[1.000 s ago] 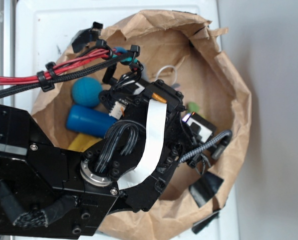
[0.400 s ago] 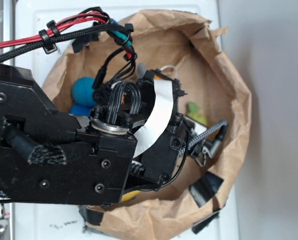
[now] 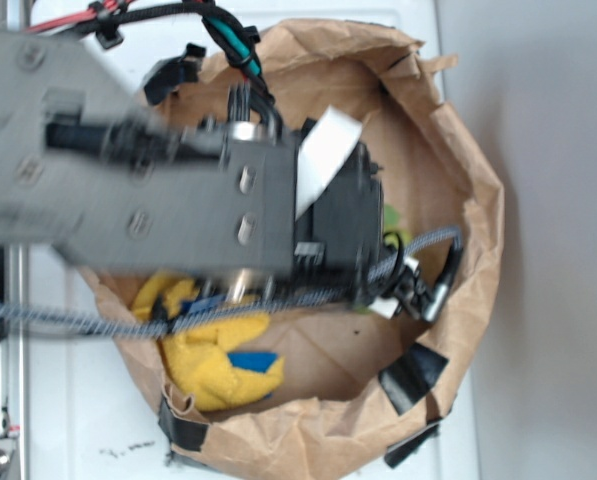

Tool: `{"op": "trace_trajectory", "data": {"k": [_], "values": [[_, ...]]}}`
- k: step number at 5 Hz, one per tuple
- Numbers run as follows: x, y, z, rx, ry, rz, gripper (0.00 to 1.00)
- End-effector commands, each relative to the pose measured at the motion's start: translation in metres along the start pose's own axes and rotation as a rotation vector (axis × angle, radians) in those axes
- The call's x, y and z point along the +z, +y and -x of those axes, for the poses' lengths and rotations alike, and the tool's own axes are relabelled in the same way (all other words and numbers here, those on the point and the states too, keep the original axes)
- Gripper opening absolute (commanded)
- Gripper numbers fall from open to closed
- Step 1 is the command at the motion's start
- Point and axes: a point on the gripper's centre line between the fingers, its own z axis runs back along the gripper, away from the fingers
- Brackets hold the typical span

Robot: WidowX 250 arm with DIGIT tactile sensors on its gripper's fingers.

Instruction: Grab the green animal.

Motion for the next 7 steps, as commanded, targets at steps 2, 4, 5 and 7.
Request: {"op": "trace_trajectory", "data": {"k": [2, 4, 5, 7], "values": [[-0.027, 0.008, -0.010, 0.007, 0.014, 0.204, 1.00], [-0.051, 0.001, -0.020, 0.085, 0.002, 0.087, 1.00], [-0.054, 0.005, -0.009, 0.087, 0.058, 0.059, 1.00], [-0.063, -0.009, -0.003, 0.150, 0.124, 0.049, 1.00]]}}
